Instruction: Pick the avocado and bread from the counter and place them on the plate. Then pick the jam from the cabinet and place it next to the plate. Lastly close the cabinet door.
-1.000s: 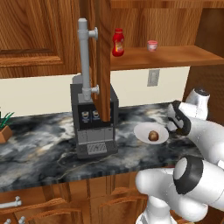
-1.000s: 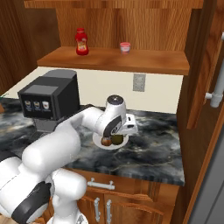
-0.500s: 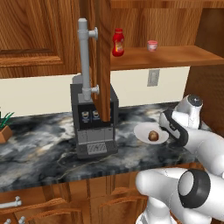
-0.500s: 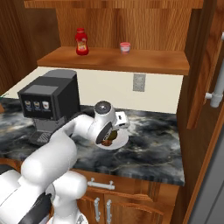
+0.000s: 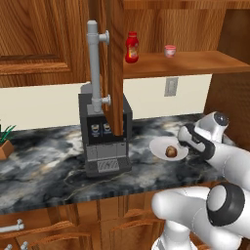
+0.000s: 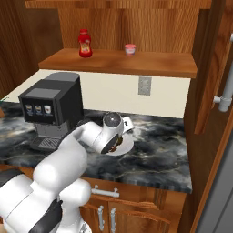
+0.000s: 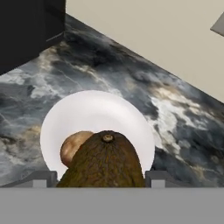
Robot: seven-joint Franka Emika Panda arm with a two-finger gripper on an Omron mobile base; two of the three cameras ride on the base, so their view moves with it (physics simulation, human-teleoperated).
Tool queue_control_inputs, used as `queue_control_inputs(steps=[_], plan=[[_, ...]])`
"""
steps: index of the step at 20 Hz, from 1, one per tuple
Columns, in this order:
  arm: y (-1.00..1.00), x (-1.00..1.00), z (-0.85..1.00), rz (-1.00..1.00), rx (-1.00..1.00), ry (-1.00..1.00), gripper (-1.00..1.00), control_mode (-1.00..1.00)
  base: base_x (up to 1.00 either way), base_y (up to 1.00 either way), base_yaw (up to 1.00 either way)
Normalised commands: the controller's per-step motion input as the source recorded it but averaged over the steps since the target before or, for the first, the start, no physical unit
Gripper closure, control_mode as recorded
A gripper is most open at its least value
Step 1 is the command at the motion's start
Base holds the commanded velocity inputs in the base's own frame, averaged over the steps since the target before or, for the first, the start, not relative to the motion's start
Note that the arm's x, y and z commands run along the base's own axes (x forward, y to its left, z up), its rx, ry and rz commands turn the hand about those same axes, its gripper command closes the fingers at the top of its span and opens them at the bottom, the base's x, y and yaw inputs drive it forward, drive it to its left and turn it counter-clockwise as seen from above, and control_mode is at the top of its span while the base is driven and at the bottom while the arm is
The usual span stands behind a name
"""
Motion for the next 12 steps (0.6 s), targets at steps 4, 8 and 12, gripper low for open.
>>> queue_control_inputs(steps=[4,8,12], plan=[[0.00,0.15,0.00,0.10,-0.02,0.00,1.00,-1.00,0.00,0.00,0.00],[0.03,0.10,0.00,0.07,-0.03,0.01,1.00,-1.00,0.00,0.00,0.00],[0.13,0.11,0.00,0.02,-0.03,0.09,1.00,-1.00,0.00,0.00,0.00]])
